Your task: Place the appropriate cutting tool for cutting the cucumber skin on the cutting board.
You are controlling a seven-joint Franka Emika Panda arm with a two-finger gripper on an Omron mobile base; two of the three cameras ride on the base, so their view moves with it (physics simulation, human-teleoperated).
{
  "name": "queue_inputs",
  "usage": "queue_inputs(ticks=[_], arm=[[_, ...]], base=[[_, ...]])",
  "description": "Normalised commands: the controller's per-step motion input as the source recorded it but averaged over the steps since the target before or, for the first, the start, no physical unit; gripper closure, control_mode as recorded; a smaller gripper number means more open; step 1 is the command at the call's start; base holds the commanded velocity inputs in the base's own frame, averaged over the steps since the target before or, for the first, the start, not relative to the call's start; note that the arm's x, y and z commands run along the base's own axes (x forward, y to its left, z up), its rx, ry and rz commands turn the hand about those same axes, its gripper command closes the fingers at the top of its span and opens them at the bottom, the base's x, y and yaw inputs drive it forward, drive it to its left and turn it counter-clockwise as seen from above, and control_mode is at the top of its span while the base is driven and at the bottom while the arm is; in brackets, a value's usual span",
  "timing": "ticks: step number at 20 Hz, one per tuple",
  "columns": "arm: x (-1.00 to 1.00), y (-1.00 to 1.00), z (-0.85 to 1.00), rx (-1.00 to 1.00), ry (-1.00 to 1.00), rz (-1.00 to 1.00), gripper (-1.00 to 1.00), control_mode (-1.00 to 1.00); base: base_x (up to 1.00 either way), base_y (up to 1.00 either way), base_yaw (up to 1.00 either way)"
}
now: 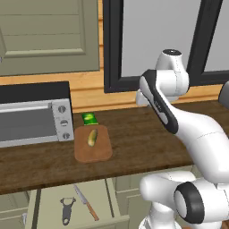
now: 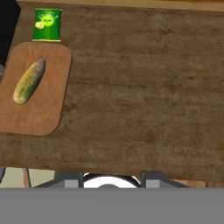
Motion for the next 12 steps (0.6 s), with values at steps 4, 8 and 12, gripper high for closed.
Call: queue_inputs(ticks=[4, 8, 12], arm=[[-0.38, 0.03, -0.04, 0.03, 0.00, 0.00, -1.00, -1.00], [-0.89, 0.73, -0.29, 0.07, -0.05, 0.00, -1.00, -1.00], [-0.64, 1.00, -0.37, 0.02, 0.01, -0.02, -1.00, -1.00]], base=[[0.00, 0.00, 0.00], [0.00, 0.00, 0.00], [0.00, 0.00, 0.00]])
